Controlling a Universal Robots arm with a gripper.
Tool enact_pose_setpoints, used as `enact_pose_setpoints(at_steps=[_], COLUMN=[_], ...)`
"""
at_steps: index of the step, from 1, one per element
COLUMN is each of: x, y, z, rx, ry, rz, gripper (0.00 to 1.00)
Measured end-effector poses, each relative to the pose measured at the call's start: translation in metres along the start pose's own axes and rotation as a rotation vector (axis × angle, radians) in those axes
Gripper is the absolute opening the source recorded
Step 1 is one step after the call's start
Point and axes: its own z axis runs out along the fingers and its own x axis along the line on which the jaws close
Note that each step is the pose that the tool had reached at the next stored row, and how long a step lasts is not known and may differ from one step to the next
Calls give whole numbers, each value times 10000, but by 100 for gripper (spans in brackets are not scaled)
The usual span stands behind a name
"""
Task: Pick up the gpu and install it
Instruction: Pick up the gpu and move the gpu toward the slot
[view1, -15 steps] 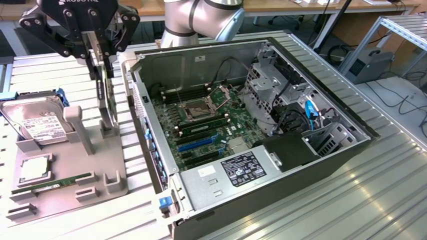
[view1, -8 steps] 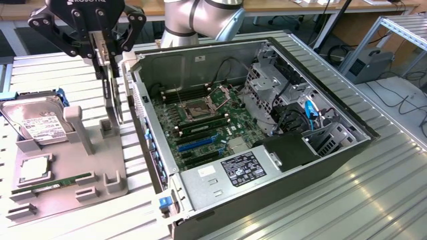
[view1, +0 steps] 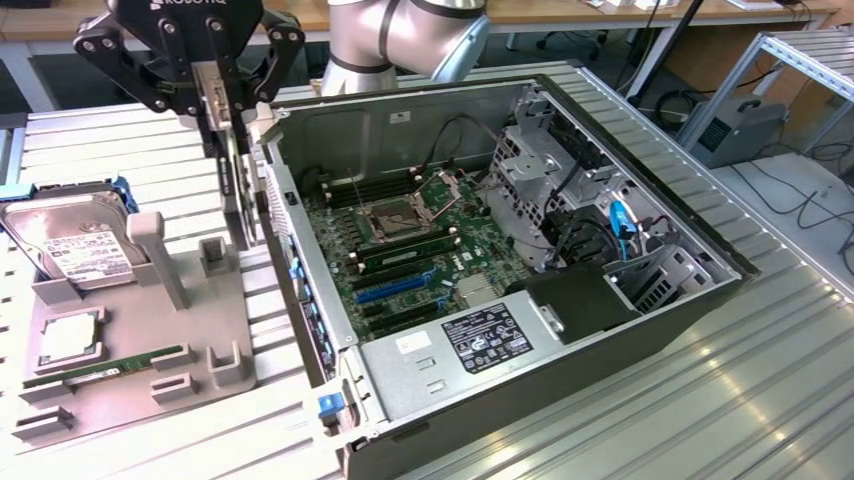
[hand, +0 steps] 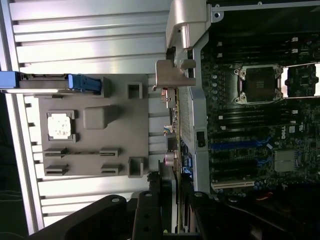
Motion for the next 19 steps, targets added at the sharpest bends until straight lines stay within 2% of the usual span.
enact_pose_setpoints(at_steps=[12,19], x=[-195,-288], y=[15,19], z=[19,43], rx=[53,63], ry=[-5,-5], rz=[-2,-2], gripper=[27,27])
